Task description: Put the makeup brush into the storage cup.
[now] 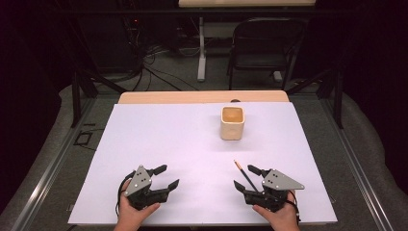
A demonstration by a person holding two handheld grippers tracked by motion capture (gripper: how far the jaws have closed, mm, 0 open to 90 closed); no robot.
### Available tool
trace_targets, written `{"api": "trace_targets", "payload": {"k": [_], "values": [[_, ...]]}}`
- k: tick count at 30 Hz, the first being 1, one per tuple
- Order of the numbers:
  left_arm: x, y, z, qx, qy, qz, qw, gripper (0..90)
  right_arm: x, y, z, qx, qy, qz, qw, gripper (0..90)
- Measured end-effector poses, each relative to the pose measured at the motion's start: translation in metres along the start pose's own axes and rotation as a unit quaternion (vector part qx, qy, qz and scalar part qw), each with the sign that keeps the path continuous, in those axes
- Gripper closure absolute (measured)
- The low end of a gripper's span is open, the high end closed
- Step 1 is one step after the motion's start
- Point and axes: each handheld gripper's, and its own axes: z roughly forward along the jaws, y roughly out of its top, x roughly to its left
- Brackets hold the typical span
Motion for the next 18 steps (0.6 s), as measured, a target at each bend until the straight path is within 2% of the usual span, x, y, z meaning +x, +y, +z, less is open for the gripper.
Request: {"api": "trace_targets", "payload": {"k": [7,12,18], "values": [[0.0037,-0.0007,-0.0005,0.005,-0.004,-0.016,0.9999,33.0,0.003,0.0014,0.0008,0.009,0.0,-0.008,0.9999,28.2],[0.0053,-0.0005,-0.0005,0.02,-0.001,-0.026,0.9995,32.9,0.0036,0.002,0.0028,0.015,0.002,-0.008,0.9998,28.2],[0.007,0.0003,-0.0007,0.023,0.001,-0.033,0.9992,32.9,0.003,0.0017,0.0047,0.038,0.004,-0.008,0.9992,27.6]]}}
